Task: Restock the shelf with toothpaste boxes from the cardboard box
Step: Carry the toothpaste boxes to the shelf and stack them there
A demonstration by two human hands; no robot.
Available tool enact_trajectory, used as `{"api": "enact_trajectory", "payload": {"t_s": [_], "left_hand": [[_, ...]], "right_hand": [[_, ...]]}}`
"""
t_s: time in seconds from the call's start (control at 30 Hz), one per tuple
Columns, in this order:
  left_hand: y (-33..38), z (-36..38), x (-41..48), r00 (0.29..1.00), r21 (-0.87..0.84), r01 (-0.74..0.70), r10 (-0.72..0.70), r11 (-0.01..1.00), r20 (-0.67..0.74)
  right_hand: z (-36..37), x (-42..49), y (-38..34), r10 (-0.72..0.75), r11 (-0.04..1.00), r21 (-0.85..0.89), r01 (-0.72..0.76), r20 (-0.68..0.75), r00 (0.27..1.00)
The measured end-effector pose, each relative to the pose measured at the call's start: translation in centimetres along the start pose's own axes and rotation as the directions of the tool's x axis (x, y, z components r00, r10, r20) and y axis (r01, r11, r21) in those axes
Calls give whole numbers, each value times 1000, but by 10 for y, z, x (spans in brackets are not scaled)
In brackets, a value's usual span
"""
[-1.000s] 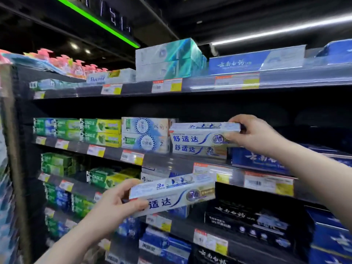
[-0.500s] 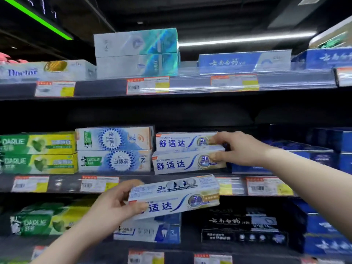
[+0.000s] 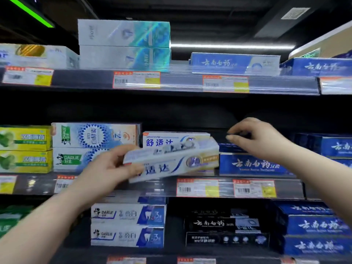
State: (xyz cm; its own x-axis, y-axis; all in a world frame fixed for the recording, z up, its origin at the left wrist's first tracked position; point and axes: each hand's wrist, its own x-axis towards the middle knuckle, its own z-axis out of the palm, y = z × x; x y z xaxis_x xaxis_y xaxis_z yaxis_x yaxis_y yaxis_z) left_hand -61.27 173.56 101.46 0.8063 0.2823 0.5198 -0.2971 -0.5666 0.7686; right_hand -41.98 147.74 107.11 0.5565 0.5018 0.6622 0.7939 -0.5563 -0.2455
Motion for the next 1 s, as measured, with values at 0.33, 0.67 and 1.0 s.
{"api": "enact_trajectory", "payload": {"t_s": [0.33, 0.67, 1.0], "left_hand": [[21, 9, 63, 997, 156, 41, -49, 987, 54], [7, 15, 62, 945, 739, -127, 307, 662, -112], [-31, 0, 46, 903, 831, -155, 418, 534, -101]], "right_hand": [[-11, -10, 20, 16, 1000, -9, -16, 26, 1000], [23, -10, -6, -53, 999, 0, 54, 171, 984], [45, -16, -20, -75, 997, -27, 75, 13, 997]]}}
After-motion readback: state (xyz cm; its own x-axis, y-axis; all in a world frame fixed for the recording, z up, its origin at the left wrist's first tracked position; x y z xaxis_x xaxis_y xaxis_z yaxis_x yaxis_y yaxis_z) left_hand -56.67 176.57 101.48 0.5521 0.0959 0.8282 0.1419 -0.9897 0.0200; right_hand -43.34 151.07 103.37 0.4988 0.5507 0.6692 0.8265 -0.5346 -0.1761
